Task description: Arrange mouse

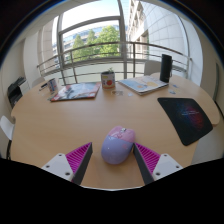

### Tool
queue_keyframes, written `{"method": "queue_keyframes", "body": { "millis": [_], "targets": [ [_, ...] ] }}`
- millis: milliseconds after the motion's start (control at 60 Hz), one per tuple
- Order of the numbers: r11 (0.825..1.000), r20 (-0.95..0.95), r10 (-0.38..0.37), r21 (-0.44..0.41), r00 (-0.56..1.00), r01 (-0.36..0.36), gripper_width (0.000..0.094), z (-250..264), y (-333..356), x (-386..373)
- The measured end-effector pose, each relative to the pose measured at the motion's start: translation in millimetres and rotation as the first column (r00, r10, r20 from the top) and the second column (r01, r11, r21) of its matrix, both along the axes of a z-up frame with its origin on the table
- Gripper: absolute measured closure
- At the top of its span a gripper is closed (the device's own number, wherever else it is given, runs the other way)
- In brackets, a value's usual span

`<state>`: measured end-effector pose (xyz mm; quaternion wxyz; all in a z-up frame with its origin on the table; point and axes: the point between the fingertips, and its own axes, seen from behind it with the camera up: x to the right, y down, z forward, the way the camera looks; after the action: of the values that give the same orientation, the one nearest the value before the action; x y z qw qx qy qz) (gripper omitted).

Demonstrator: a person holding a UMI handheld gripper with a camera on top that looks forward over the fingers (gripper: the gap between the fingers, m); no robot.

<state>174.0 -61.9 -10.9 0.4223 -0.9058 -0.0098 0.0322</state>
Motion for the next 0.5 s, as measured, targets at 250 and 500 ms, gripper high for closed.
{"method": "queue_keyframes", "body": {
  "millis": [250, 500],
  "targets": [
    [0.999, 0.072, 0.040, 0.007, 0.997, -0.041, 0.0370, -4, 41, -7],
    [0.997, 0.100, 0.075, -0.023, 0.992, -0.073, 0.0513, 1, 44, -10]
  ]
}}
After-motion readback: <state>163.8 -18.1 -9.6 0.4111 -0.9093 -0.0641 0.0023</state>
